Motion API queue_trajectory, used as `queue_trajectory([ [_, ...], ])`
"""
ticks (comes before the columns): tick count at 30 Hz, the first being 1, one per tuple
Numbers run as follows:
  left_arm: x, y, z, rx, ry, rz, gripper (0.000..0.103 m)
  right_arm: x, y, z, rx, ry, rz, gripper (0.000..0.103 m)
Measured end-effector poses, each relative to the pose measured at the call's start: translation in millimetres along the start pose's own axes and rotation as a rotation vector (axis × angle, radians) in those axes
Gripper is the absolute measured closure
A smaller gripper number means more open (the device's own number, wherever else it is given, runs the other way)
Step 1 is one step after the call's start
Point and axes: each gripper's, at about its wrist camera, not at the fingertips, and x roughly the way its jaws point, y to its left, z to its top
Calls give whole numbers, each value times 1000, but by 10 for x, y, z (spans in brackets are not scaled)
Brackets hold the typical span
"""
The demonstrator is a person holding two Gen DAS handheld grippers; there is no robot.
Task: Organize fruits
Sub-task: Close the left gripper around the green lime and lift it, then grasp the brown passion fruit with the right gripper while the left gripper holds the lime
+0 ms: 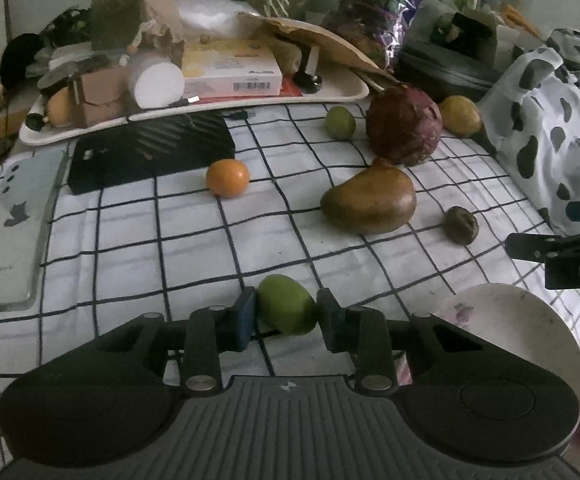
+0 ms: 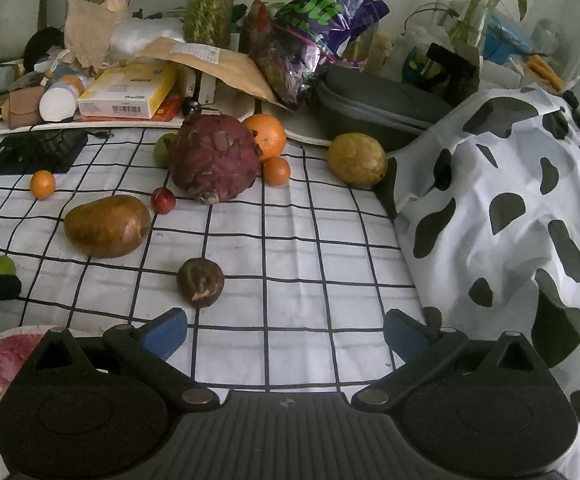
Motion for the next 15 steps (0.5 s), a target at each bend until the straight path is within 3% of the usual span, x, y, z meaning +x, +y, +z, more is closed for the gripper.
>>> queue_trajectory([
  [9, -48, -6, 21, -9, -26, -20, 72, 35, 8, 2, 2, 2, 23, 0],
  [15, -93, -7, 38, -11, -51, -40, 72, 148, -50, 66, 49, 10, 134, 0],
])
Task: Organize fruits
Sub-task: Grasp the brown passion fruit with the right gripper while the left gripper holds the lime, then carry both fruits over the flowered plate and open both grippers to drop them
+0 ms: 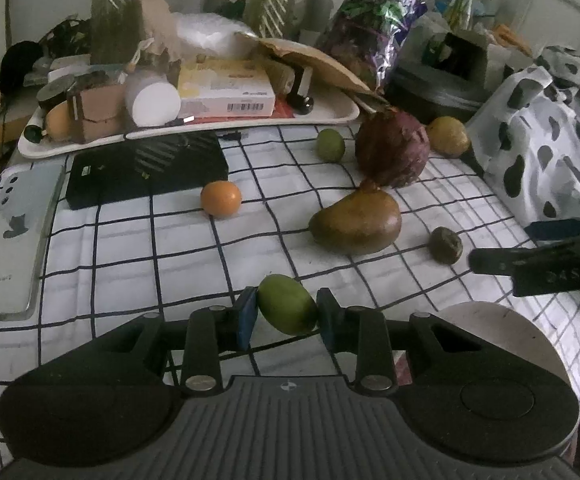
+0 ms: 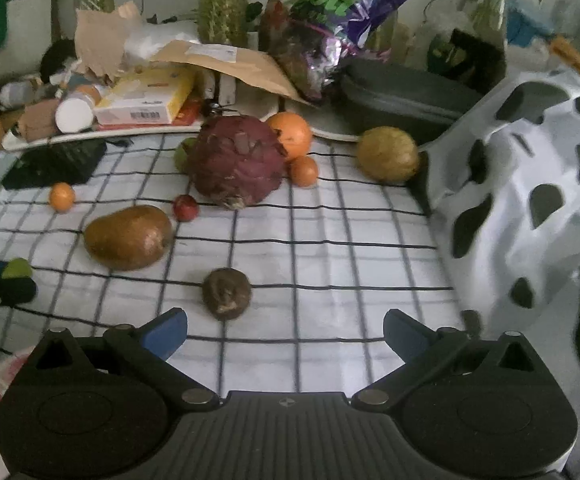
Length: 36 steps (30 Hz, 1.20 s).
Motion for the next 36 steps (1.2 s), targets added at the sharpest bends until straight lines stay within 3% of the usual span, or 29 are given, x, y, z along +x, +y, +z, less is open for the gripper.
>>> queue_trajectory([
  [6, -37, -45, 8, 19, -17, -15, 72, 80, 125, 51, -51, -25, 76, 3],
  [7, -41, -51, 10, 21, -19, -16, 72, 99, 143, 57, -58, -27, 80, 12],
  [11, -54, -48, 12, 23, -25, -21, 72, 236, 174, 74, -66, -5, 86, 27],
  [15, -60, -33, 8, 18, -30, -23, 72, 321, 166, 72, -52, 19, 120, 71],
  [30, -270, -180, -40, 55, -88, -58, 72, -170, 220, -58, -76, -48, 157, 72],
  [36, -333, -295, -185, 71, -69, -70, 72, -406, 263, -248, -88, -37, 193, 72],
])
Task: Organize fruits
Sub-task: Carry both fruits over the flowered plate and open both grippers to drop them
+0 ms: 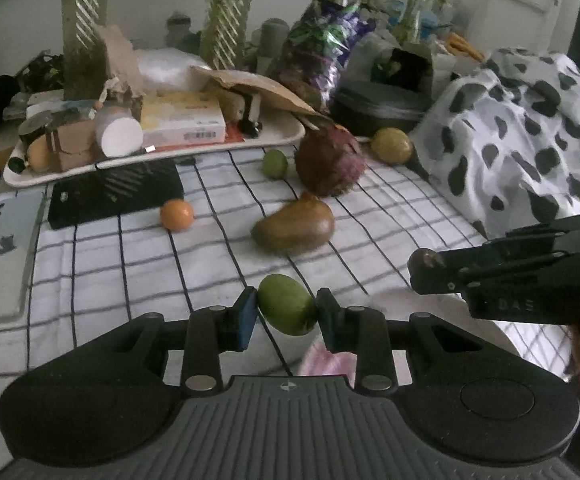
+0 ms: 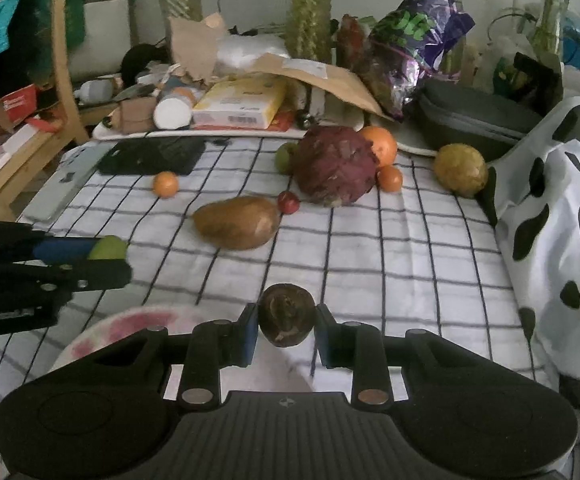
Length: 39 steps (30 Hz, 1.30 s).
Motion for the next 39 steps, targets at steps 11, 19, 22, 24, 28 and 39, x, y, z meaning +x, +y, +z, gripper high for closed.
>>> queue_trajectory([
  [11, -68, -308, -227, 93, 46, 45, 72, -157, 41, -306, 0, 61, 27, 72],
  [19, -253, -327, -274, 47, 10, 0, 72, -226, 46, -416, 14, 80, 35, 72],
  [22, -245, -382, -306, 56, 22, -28, 72, -218, 70, -439, 6, 91, 37, 72],
  [24, -202, -411, -326, 68, 40, -40, 72, -193, 82, -454, -3, 102, 33, 72],
  [28, -110, -409, -371, 65, 85, -50, 71, -160, 70, -472, -2, 117, 25, 71],
  [39, -15, -420, -409, 91, 131, -50, 54, -224, 93, -449, -13, 89, 42, 42],
])
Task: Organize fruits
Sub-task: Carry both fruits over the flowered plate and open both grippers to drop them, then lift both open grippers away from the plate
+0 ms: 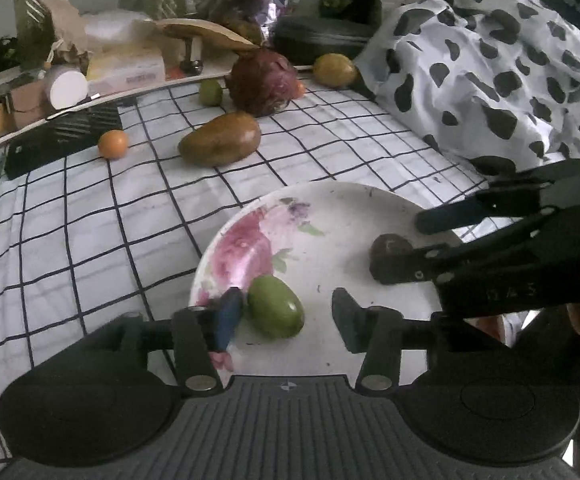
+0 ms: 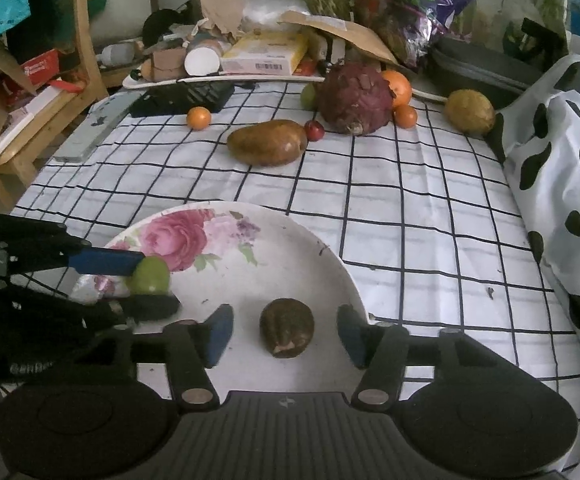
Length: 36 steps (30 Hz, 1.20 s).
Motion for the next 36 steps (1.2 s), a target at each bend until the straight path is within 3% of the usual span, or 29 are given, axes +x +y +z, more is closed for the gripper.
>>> queue_trajectory([
  [3, -16, -40, 8, 29, -1, 19, 45, -29, -4, 5, 1, -9, -2, 40],
  [5, -38, -50, 7, 35, -11, 21, 38, -67, -16, -1, 12, -22, 3, 33],
  [7, -66, -65, 10, 45, -22, 30, 36, -121, -8, -11, 14, -44, -4, 21],
  [9, -107, -69, 5, 47, -36, 37, 35, -180, 2, -24, 7, -69, -22, 16],
  [18, -292, -19, -70, -1, -77, 65, 35, -348, -28, -87, 32, -115, -71, 0],
  [36, -589, -101, -289, -49, -55, 157, 35, -548, -41, -392, 97, -98, -146, 0],
])
